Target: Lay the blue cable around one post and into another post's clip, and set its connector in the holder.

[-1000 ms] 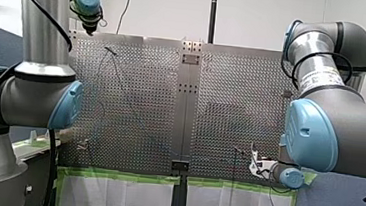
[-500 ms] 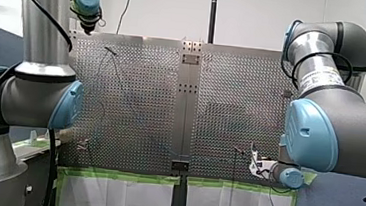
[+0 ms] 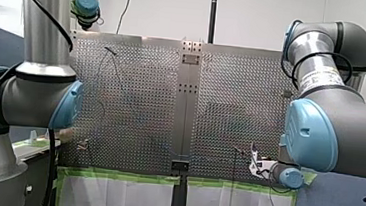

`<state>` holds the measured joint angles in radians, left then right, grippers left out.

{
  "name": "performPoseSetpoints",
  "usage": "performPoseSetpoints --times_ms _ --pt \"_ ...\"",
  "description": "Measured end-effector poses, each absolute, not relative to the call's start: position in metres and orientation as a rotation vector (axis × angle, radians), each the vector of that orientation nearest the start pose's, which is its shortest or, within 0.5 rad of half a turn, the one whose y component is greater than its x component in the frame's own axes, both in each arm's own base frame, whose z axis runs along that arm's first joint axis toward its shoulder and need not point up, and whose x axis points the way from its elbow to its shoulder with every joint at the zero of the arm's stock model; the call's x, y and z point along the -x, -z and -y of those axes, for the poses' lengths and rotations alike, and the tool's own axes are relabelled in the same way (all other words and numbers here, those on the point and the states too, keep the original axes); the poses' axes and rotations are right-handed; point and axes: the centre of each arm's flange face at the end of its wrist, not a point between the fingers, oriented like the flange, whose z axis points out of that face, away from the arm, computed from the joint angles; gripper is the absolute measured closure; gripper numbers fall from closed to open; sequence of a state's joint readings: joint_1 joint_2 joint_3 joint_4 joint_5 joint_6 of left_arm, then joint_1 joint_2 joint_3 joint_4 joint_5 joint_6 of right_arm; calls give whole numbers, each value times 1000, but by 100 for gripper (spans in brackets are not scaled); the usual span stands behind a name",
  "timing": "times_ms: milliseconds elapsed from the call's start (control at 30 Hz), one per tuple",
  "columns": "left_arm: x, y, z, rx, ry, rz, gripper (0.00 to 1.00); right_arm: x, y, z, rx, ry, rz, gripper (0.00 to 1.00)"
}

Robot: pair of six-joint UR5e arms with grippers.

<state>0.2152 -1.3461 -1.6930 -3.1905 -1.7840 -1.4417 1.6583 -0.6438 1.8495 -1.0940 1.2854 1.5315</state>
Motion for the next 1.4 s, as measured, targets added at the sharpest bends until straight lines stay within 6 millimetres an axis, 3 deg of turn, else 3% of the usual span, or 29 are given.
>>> performPoseSetpoints --times_ms 533,1400 --pt "-402 -540 22 262 -444 -1448 0 -211 59 547 -1578 -1408 1062 100" --pt "-399 -562 18 289 -458 -1382 0 -214 58 546 -1580 -1411 1057 100"
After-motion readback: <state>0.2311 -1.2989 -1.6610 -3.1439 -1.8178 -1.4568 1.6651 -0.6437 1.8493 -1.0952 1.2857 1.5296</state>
